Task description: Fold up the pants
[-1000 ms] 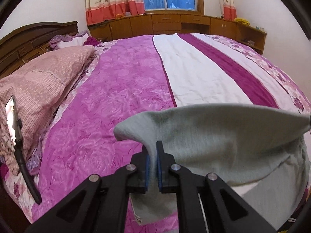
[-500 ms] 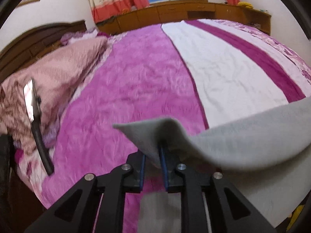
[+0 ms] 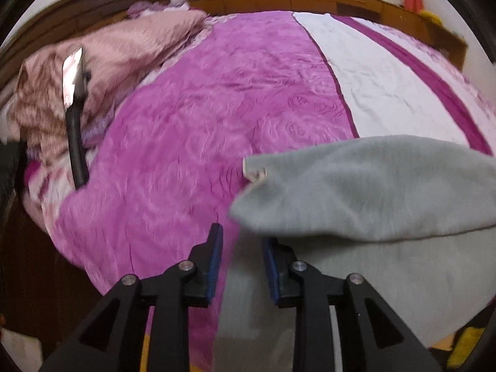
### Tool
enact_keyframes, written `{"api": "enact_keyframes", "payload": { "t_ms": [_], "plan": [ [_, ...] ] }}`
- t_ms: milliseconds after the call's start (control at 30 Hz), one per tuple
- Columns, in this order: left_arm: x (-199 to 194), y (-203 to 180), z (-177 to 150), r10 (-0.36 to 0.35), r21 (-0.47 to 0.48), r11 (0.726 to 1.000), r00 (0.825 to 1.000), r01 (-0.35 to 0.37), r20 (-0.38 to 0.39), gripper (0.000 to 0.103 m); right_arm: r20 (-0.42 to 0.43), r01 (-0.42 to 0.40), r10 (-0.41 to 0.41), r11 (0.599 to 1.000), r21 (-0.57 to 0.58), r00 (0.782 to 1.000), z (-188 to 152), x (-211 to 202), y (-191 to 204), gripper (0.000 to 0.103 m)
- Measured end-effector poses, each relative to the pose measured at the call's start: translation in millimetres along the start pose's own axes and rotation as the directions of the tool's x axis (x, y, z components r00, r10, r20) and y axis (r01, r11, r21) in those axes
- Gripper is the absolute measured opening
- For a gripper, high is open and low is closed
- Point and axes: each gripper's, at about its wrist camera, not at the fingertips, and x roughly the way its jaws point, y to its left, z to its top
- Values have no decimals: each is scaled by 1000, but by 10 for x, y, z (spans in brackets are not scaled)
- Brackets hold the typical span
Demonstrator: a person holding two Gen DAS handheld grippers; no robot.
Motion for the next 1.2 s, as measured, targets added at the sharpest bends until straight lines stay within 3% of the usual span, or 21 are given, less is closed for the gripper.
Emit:
{"api": "enact_keyframes", "payload": {
  "t_ms": [100,200,300,400,600,867,967,1200],
  "plan": [
    [-120,26,-118,-89,-69,994,996,87,-24,28,3,15,-15,1000,14,1000,-40,-71,-12,2],
    [-235,-43,-182,-154,-106,983,988,151,-19,34,26,5,-6,999,43,1000,-73,-186,-27,16],
    [-297,-165,-176,-243,-149,959,970,241,2,39,61,-11,6,997,78,998,-99,-298,-35,25],
    [-267,-272,-138,-308,-193,933,951,305,16,42,76,-19,12,995,93,997,-108,-325,-36,27],
    [-11,-463,-8,-332,-254,912,943,321,-1,42,65,-27,19,993,116,998,-127,-220,-80,30],
    [126,-478,95,-319,-287,905,947,313,27,42,90,-76,60,979,189,994,-149,-233,-195,30],
    [158,-459,108,-332,-303,895,942,328,39,41,141,-113,76,955,274,987,-135,-362,-323,30],
    [247,-437,122,-340,-311,890,940,335,38,27,250,-140,28,887,441,968,-34,-539,-669,39]
  ]
}}
